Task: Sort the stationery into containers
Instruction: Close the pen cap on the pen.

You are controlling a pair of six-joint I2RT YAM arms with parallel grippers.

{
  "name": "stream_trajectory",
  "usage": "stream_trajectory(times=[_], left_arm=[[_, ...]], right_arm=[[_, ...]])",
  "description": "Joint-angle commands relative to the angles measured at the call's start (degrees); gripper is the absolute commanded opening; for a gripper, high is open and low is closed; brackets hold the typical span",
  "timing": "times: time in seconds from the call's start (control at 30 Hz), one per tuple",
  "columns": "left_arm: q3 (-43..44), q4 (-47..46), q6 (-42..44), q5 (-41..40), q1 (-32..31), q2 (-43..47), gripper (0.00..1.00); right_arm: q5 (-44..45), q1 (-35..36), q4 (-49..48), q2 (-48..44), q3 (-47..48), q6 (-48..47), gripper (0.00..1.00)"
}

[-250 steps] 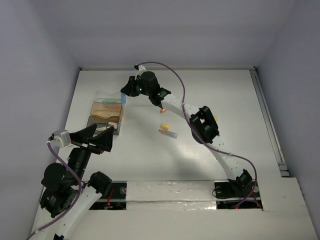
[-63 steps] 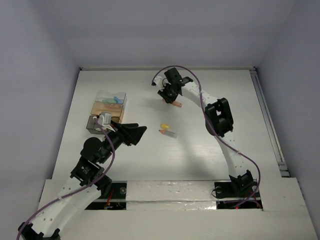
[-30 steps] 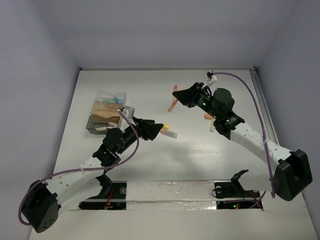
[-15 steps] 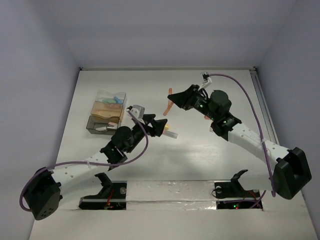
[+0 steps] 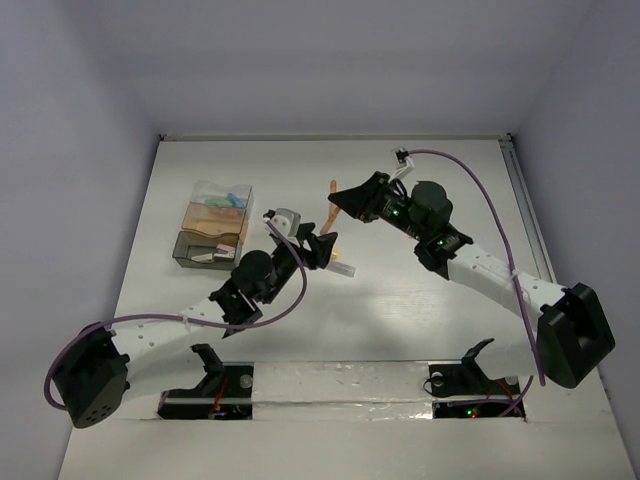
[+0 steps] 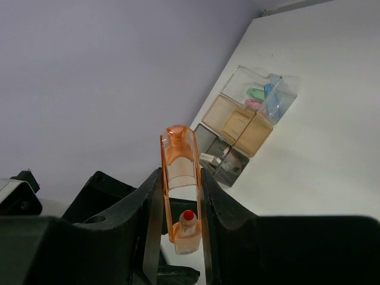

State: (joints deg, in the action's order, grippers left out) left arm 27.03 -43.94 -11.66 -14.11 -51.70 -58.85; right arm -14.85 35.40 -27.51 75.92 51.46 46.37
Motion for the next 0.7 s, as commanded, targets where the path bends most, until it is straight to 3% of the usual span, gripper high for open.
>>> stream_trajectory(times=[0.0,0.07,0.4,0.67], left_arm=[[2.94,-3.78,1.64,-1.97,-0.24,-0.3,0.55],[3.38,-3.35,1.55,-2.41,-0.24,-0.56,0.49],[3.74,-3.25,-2.04,-6.63,-0.24,-1.0,0.03],[1.37,-6.67,-5.21,-8.04,-0.77,0.22,0.0]], right_arm=[[-1.67,0.64,-5.45,0.46,-0.49,1.97,0.0],[-1.76,1.17,-5.89,0.89,-0.49,2.23,0.0],[1.22,2.3,-9.32,1.33,-2.24,3.9,0.0],[5.96,3.53,-13.62,2.83,-3.65,5.31,0.0]])
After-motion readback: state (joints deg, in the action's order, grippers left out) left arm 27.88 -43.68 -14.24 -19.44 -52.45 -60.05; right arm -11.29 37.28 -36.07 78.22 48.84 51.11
